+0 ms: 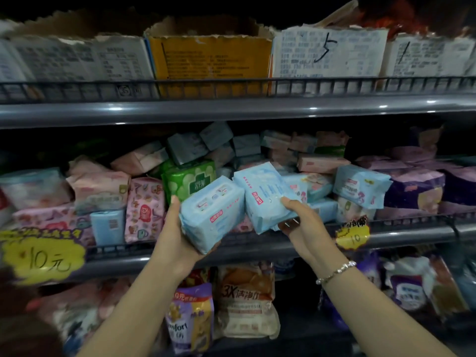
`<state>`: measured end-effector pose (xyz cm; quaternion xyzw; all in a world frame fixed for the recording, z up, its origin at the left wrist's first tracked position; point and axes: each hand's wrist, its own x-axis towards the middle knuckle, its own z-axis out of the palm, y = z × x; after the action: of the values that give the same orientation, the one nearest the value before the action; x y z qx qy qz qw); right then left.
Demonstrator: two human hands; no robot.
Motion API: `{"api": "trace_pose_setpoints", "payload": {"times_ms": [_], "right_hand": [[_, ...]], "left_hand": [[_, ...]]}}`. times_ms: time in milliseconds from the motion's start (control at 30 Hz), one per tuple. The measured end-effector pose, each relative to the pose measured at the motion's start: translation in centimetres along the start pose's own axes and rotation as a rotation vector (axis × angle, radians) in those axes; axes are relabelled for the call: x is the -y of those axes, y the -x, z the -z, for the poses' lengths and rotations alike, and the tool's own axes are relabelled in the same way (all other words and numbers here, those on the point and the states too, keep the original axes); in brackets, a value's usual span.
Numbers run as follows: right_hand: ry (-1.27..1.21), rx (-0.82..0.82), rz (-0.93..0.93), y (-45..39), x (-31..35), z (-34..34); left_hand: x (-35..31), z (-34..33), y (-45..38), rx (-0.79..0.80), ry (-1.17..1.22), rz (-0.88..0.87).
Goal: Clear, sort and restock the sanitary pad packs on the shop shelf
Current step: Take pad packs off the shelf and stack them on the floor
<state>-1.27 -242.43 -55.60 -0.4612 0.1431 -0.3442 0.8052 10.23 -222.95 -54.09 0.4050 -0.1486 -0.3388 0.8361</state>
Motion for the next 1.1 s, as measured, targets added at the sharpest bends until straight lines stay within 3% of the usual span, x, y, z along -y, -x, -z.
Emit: {"api": "trace_pose_setpoints", "payload": {"times_ms": [200, 367, 533, 767, 967, 1100], "right_hand": [[-0.102, 0.131, -0.159, 4.0, -4.3, 1.1], [0.099, 0.044, -0.154, 6.7, -8.8, 2.7], [0.237, 0.01, -0.166, 8.6, -13.8, 5.3], [0.42, 0.027, -0.347, 10.0, -19.8, 10.7], [0.647, 0.061, -0.491, 9.5, -24.5, 15.4], [0.835, 0.049, -0.51, 9.2, -27.1, 17.7]], "left_hand": [[2.1, 5.1, 3.5, -0.037, -0.057, 0.102], [5.4, 10.4, 5.3, -0.056, -0.115, 0.232], [9.8, 15.8, 6.2, -0.186, -0.137, 0.426], [15.6, 21.8, 6.8, -0.321, -0.108, 0.645], [20.8, 25.8, 6.0, -0.239, -0.406, 0.862], [24.3, 28.4, 4.2, -0.2, -0.737, 0.799]]}}
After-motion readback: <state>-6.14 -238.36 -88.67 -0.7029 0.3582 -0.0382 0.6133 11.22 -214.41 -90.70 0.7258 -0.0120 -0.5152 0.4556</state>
